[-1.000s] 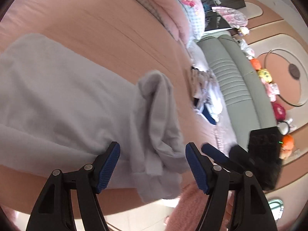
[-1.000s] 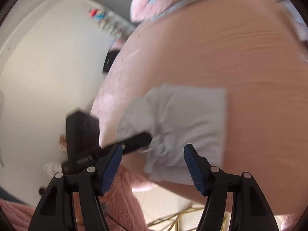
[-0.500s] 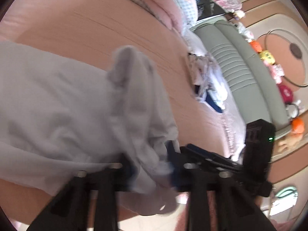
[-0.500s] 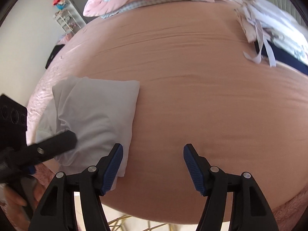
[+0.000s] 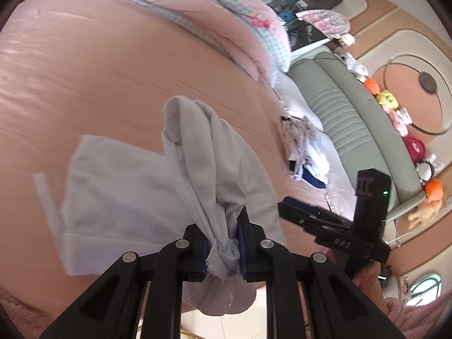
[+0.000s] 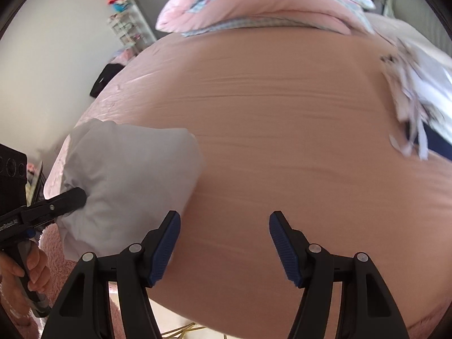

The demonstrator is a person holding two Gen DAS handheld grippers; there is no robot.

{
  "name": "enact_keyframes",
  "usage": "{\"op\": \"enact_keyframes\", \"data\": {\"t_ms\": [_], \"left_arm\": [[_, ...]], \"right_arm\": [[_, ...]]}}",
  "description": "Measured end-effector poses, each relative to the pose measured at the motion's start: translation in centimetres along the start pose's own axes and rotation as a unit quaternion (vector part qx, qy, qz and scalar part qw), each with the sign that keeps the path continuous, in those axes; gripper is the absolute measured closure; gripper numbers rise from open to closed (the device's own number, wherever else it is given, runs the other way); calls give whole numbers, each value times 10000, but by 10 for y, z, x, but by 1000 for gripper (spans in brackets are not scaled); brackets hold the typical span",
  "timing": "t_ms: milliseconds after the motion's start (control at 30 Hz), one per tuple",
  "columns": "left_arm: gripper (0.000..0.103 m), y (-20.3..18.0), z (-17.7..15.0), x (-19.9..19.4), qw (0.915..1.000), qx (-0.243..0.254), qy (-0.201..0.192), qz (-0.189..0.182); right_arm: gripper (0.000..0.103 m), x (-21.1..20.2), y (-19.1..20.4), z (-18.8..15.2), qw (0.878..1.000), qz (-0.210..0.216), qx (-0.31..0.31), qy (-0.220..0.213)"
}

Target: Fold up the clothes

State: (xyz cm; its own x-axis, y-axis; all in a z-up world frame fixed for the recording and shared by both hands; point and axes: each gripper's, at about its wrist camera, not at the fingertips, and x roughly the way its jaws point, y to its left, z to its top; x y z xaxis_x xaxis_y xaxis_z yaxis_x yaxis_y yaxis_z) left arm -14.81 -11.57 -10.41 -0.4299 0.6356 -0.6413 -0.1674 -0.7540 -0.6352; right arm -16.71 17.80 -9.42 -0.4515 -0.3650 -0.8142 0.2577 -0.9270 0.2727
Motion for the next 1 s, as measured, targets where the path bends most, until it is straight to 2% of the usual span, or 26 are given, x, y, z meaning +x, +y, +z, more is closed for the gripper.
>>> {"op": "enact_keyframes", "data": {"t_ms": [167,267,367,467,567,633,733,800,867,933,1000], "left_arm": [[89,37,8,-7,9989,-60,271,387],[89,56,13,3,9970,-91,540,544],[89,70,16,13,9937,54,719,863],[86,81,20,16,9927,3,828,877],[82,86,25,14,9915,-60,984,848],[77,75,29,1,9900,161,761,1175],[75,49,30,-19,9827,692,323,1689],[74,30,27,-24,9813,1095,154,1576],[74,15,21,-13,9831,1418,215,1137],[74,13,12,10,9817,1554,400,1020],[74,26,4,34,9778,1473,783,1265]], "right_arm": [[37,10,45,26,9972,78,-734,-68],[37,27,68,30,9958,254,-875,91],[37,60,87,28,9928,-81,-1091,483],[37,81,80,7,9924,-136,-952,770],[35,82,54,-12,9949,95,-435,908],[35,75,41,-19,9952,179,-220,939],[35,51,50,-16,9956,-174,-644,659],[35,34,55,-9,9968,-193,-703,337],[35,24,57,1,9983,-29,-586,31],[34,33,63,9,9983,-2,-580,30],[34,58,73,7,9962,-182,-782,330]]}}
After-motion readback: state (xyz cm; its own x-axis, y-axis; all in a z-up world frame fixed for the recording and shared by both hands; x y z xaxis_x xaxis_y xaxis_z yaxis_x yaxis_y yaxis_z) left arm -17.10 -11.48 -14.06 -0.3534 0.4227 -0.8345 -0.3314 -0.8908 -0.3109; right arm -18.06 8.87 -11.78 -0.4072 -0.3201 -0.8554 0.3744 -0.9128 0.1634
